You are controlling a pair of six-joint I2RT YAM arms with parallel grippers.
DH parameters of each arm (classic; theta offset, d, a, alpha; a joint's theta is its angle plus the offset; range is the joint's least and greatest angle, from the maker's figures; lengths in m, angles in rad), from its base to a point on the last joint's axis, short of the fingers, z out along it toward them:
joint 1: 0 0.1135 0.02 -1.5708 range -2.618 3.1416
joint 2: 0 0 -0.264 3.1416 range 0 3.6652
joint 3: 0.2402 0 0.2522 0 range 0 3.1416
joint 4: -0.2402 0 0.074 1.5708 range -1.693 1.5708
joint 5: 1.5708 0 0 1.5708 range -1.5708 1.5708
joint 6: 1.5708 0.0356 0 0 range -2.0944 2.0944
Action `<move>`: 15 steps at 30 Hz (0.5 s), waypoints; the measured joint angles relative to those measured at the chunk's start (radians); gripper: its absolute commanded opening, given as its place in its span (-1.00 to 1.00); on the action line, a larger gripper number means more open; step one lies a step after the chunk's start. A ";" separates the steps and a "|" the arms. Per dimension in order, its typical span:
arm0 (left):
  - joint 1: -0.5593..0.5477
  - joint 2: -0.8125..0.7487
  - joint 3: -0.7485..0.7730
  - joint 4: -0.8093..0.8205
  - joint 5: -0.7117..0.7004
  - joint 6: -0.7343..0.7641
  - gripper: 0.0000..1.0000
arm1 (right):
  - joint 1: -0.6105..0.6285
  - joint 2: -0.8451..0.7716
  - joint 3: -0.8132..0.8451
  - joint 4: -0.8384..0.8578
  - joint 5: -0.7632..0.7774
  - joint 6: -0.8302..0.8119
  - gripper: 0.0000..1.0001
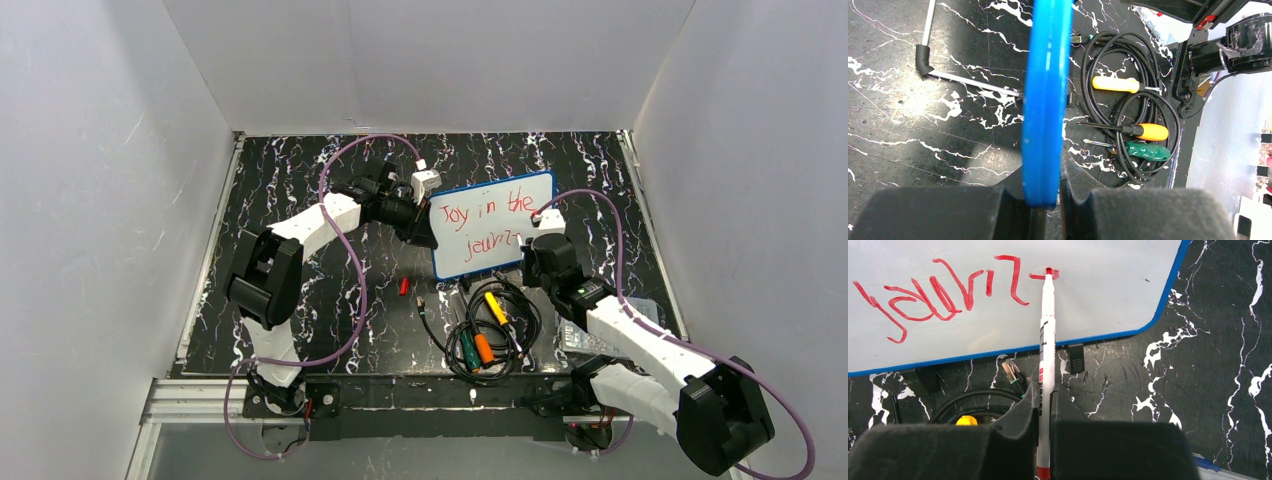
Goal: Write a sentence on the whiteboard
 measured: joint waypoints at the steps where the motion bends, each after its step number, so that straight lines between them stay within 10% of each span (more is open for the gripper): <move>1: 0.000 0.000 0.000 0.000 0.000 0.000 -1.00 | 0.000 0.000 0.000 0.002 -0.002 0.000 -0.97; 15: 0.000 0.000 0.000 0.000 0.002 0.000 -1.00 | 0.000 -0.018 0.000 0.012 -0.036 0.003 -0.97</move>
